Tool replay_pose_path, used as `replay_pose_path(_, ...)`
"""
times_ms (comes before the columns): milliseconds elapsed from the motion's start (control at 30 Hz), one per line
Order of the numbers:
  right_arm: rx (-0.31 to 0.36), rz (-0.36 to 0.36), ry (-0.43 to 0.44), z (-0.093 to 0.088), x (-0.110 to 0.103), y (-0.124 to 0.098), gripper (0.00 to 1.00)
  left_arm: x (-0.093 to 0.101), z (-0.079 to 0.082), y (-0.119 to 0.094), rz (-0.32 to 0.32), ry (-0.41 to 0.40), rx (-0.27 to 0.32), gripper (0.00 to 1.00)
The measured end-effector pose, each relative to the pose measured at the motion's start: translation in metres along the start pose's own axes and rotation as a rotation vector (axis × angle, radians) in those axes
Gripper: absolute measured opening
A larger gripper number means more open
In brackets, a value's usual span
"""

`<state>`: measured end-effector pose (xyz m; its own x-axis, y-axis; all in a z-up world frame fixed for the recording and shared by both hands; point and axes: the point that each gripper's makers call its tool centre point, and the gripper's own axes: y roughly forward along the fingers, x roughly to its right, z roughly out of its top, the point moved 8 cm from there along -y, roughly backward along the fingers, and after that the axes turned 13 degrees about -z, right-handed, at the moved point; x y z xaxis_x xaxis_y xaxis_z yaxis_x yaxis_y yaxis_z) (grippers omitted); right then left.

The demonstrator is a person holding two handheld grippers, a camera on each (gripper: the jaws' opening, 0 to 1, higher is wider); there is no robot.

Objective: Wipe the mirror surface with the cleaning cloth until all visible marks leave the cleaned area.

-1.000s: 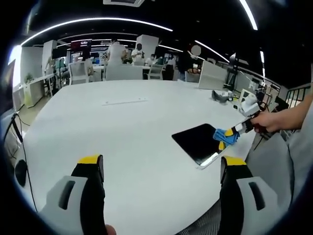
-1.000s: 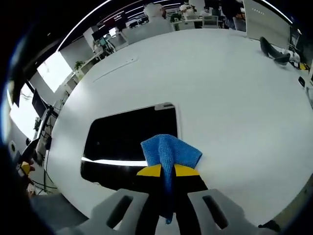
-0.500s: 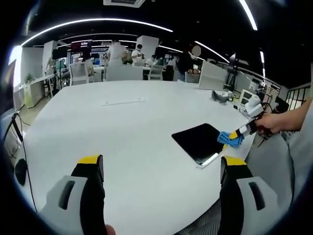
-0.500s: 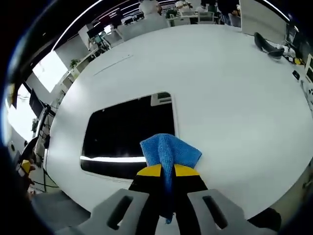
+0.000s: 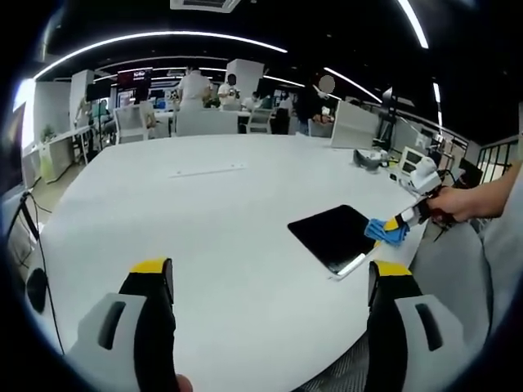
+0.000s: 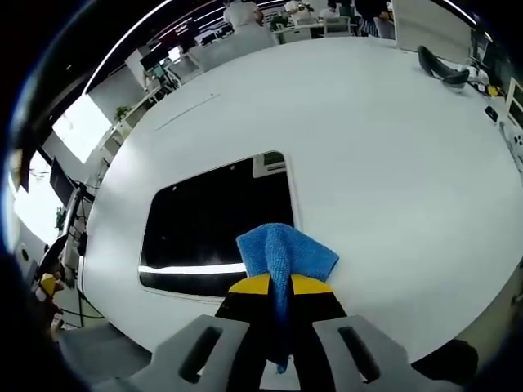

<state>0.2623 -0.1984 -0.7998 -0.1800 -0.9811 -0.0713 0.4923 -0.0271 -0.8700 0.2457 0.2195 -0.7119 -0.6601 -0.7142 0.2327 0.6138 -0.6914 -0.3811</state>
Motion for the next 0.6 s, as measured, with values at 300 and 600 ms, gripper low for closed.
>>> replay_pose_path(300,-0.003,0.006,0.004,-0.0008,-0.0056,-0.0002,0.01,0.0048,0.0064,0.0010,0.006,0.017,0.033,0.97)
replay_pose_path(600,-0.007,0.018,0.004,-0.0005,-0.0105,0.0003,0.01,0.0060,0.0042,0.0055,0.001,0.022,0.008,0.97)
